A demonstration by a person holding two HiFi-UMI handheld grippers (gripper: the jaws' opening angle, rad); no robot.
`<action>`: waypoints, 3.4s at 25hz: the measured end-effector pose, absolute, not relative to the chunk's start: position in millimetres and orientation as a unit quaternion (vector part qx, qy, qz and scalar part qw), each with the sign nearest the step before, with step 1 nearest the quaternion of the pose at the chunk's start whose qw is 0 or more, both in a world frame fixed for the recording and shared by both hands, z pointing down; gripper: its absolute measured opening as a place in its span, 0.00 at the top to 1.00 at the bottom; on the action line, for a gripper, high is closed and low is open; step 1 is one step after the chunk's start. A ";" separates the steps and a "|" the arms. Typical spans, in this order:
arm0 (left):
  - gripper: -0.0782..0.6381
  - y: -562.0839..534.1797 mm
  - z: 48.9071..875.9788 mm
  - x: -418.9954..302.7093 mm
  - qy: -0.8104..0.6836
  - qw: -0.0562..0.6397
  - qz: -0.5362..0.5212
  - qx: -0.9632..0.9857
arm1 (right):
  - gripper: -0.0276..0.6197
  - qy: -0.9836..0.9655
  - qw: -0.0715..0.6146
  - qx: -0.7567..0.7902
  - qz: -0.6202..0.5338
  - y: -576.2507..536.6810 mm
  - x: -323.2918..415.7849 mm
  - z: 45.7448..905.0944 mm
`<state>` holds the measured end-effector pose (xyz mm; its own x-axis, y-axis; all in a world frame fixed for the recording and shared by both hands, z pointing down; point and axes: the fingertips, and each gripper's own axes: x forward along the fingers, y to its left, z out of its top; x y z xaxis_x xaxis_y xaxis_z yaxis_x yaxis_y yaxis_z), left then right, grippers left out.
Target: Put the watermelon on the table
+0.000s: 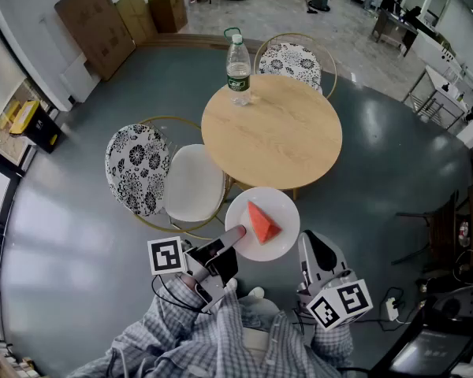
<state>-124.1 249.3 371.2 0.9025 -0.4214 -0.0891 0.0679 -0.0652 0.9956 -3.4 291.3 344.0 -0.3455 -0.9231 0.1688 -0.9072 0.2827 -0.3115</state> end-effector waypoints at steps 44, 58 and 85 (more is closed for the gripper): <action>0.84 236.3 376.5 -155.4 -0.118 0.687 -0.189 0.692 | 0.84 0.754 0.135 -0.511 -0.390 282.3 -49.1 371.5; 0.84 232.4 383.5 -176.1 -0.098 0.694 -0.165 0.694 | 0.84 0.739 0.155 -0.539 -0.374 286.2 -72.6 375.6; 0.84 170.7 383.1 -104.3 -0.130 0.685 -0.181 0.693 | 0.84 0.750 0.146 -0.516 -0.387 215.6 2.8 379.1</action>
